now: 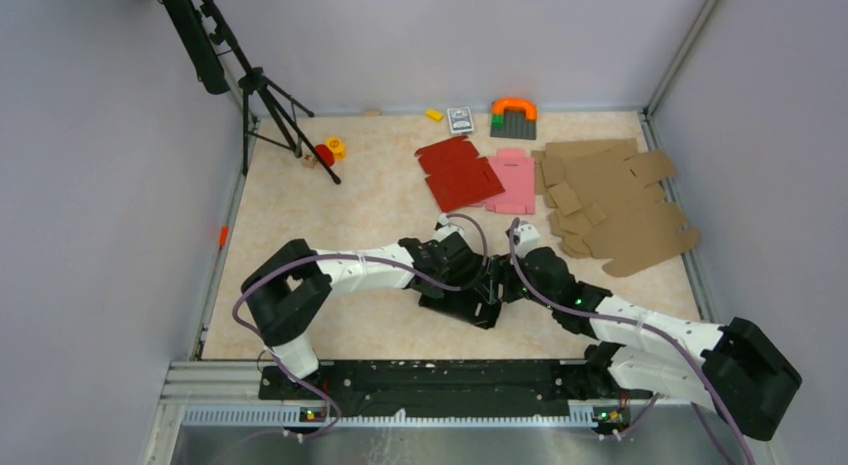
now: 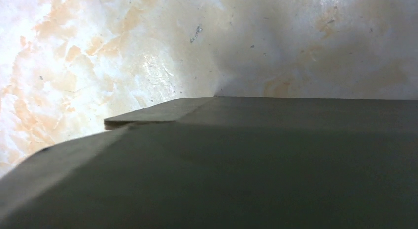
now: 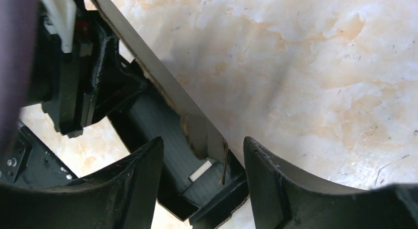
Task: Fold the paper box
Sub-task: Fold the paper box at the center of the board.
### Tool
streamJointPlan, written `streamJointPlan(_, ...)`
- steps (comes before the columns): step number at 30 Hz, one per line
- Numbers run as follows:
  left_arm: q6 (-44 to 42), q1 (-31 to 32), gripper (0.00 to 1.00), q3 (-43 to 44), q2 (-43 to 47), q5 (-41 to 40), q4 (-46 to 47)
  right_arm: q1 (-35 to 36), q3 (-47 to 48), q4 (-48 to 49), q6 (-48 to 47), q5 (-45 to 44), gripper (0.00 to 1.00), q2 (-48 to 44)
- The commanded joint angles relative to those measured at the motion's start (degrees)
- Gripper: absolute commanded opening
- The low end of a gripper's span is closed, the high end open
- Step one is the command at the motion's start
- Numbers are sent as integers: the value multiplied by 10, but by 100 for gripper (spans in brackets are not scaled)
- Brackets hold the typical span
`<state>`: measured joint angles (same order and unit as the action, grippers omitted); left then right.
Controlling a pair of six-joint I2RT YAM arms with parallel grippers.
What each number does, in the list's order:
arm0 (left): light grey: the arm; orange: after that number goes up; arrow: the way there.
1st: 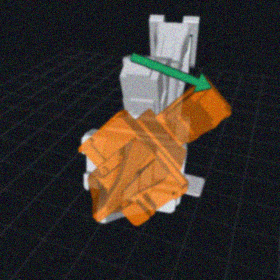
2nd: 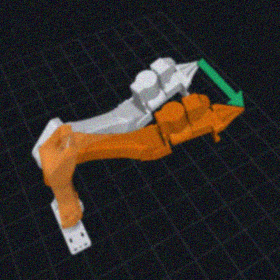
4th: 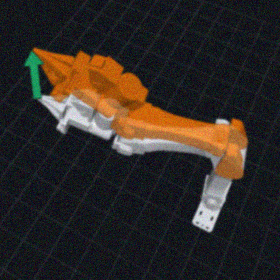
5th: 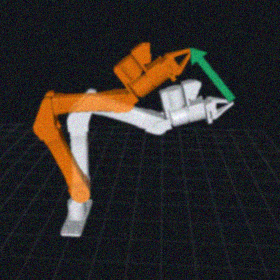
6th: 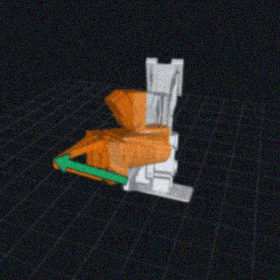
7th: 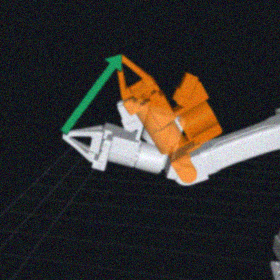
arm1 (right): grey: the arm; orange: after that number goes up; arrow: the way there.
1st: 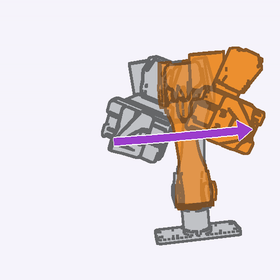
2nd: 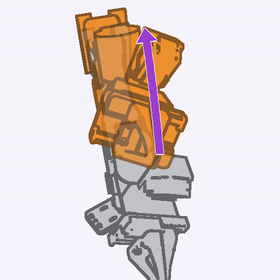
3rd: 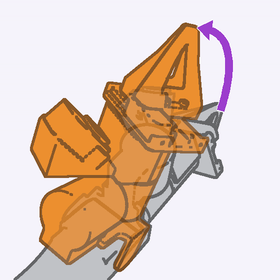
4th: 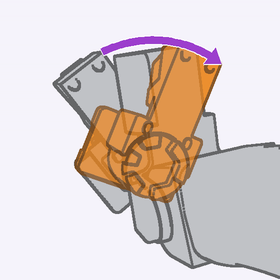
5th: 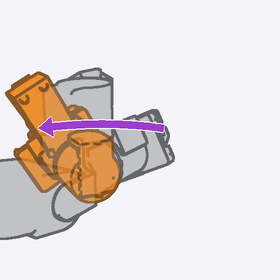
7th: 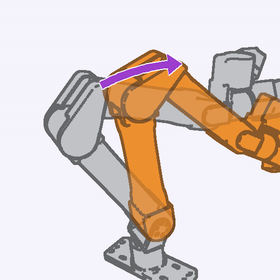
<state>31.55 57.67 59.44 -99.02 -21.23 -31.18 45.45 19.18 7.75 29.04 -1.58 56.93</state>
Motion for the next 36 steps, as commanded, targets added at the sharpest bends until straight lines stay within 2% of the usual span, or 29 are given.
streamJointPlan(1,-3,-11,29,-19,31,60,4,-5,13,45,7,4,59,14)
streamJointPlan(6,-7,-16,26,-18,38,70,4,-5,16,-18,25,-33,63,-37)
streamJointPlan(10,-4,-18,26,-19,38,75,6,-5,29,-117,54,-55,65,-108)
streamJointPlan(13,3,-20,25,-18,38,73,2,7,48,-180,73,-49,55,-179)
streamJointPlan(15,11,-21,23,-17,38,68,-3,36,41,-174,102,-38,50,-204)
streamJointPlan(18,29,-22,19,-10,33,53,-18,131,22,-101,163,-82,45,-181)
streamJointPlan(20,45,-23,17,-4,25,46,-32,204,14,-33,189,-150,41,-134)
streamJointPlan(22,62,-24,15,3,15,43,-43,247,2,65,211,-183,38,-72)
streamJointPlan(28,128,-30,11,23,6,2,-100,264,-23,330,257,-190,31,106)
streamJointPlan(31,165,-44,9,31,6,-2,-121,264,-36,448,265,-196,21,177)
streamJointPlan(35,183,-50,10,32,11,17,-105,264,-14,521,263,-182,0,254)
streamJointPlan(36,186,-51,10,34,11,16,-106,264,-15,543,273,-180,0,273)
